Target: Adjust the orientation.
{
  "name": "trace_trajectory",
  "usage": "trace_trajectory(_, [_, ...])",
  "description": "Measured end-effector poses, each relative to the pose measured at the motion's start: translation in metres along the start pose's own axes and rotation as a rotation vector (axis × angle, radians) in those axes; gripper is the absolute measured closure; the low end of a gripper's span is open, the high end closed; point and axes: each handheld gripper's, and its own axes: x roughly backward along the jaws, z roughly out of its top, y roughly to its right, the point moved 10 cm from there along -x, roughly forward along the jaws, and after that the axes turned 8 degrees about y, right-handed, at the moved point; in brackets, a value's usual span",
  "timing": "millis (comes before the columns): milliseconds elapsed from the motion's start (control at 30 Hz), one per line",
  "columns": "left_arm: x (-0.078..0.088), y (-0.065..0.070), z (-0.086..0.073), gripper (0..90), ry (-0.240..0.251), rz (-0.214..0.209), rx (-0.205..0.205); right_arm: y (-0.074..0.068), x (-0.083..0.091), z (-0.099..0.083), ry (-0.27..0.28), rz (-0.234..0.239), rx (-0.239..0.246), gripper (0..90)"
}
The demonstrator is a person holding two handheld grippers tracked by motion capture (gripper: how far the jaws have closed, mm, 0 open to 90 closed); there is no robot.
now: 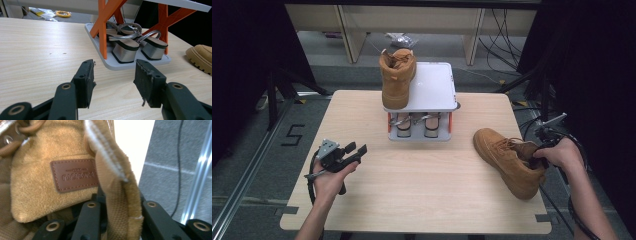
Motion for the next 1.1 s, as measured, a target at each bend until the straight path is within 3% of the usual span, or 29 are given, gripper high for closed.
trace_trajectory(33, [0.0,0.0,0.0,49.3,0.003,0.001,0.002,0.0,0.002,-0.001,-0.013,0.012,-0.01,79.0])
trace_trajectory(100, [0.0,-0.001,0.001,49.4,0.006,0.002,0.004,-0.007,0.001,-0.003,-0.021,0.054,-0.093,80.0])
trace_trajectory(133, [0.0,-0.001,0.001,49.4,0.004,0.003,0.004,-0.008,0.0,-0.003,-0.008,0.065,-0.096,80.3])
trace_trajectory(167, [0.0,-0.002,0.0,49.4,0.004,0.004,0.003,-0.005,0.001,-0.003,-0.009,0.07,-0.044,80.5])
trace_trajectory(200, [0.0,-0.002,0.0,49.4,0.003,0.004,0.003,-0.005,0.002,-0.004,-0.018,0.064,-0.053,80.8])
trace_trajectory(233, [0.0,-0.002,0.0,49.4,0.004,0.005,0.004,-0.012,0.001,-0.003,0.002,0.073,-0.117,80.9])
trace_trajectory(300, [0.0,-0.002,0.0,49.4,0.003,0.004,0.004,-0.013,0.002,-0.003,0.009,0.086,-0.125,81.3])
trace_trajectory(367, [0.001,-0.003,0.001,49.4,0.005,0.006,0.002,-0.009,0.005,-0.004,-0.015,0.081,-0.085,81.6])
trace_trajectory(433, [0.001,-0.004,0.002,49.4,0.008,0.009,0.008,-0.017,0.005,-0.002,0.002,0.099,-0.156,82.0])
trace_trajectory(467, [0.001,-0.004,0.002,49.4,0.008,0.009,0.01,-0.012,0.006,-0.003,-0.009,0.097,-0.102,82.1])
trace_trajectory(500, [0.001,-0.004,0.002,49.3,0.007,0.01,0.012,-0.017,0.008,-0.003,-0.016,0.109,-0.144,82.2])
trace_trajectory(533, [0.001,-0.004,0.002,49.4,0.009,0.01,0.016,-0.016,0.008,-0.004,-0.012,0.113,-0.131,82.2])
trace_trajectory(567, [0.001,-0.004,0.002,49.4,0.01,0.01,0.016,-0.012,0.009,-0.004,-0.019,0.121,-0.088,82.3])
trace_trajectory(600, [0.001,-0.004,0.002,49.4,0.01,0.011,0.015,-0.013,0.009,-0.003,-0.011,0.137,-0.106,82.3])
trace_trajectory(667, [0.001,-0.004,0.002,49.4,0.011,0.011,0.013,-0.021,0.012,-0.001,-0.015,0.176,-0.213,82.4])
trace_trajectory(767, [0.001,-0.004,0.003,49.6,0.013,0.012,0.01,-0.022,0.015,0.0,-0.007,0.22,-0.254,82.6])
trace_trajectory(800, [0.001,-0.005,0.003,49.6,0.013,0.013,0.008,-0.017,0.014,0.0,0.01,0.223,-0.216,82.6])
trace_trajectory(833, [0.001,-0.005,0.002,49.6,0.013,0.013,0.008,-0.021,0.015,0.003,0.023,0.233,-0.291,82.6])
trace_trajectory(867, [0.001,-0.005,0.002,49.6,0.011,0.013,0.009,-0.021,0.016,0.003,0.025,0.245,-0.299,82.7])
trace_trajectory(933, [0.001,-0.005,0.002,49.6,0.011,0.015,0.01,-0.009,0.017,-0.002,0.021,0.245,-0.195,82.8])
trace_trajectory(967, [0.0,-0.005,0.002,49.6,0.01,0.017,0.011,-0.015,0.021,-0.002,-0.001,0.26,-0.267,82.8])
trace_trajectory(1000, [-0.001,-0.005,0.003,49.6,0.015,0.009,0.011,-0.012,0.021,-0.001,0.011,0.275,-0.238,82.9])
trace_trajectory(1033, [-0.001,-0.005,0.003,49.6,0.011,0.013,0.01,-0.016,0.024,-0.001,0.004,0.281,-0.289,83.0])
trace_trajectory(1067, [-0.001,-0.005,0.003,49.6,0.008,0.017,0.012,-0.015,0.025,-0.001,0.016,0.285,-0.29,83.0])
trace_trajectory(1100, [-0.001,-0.005,0.004,49.6,0.007,0.021,0.012,-0.011,0.024,0.0,0.039,0.299,-0.239,83.1])
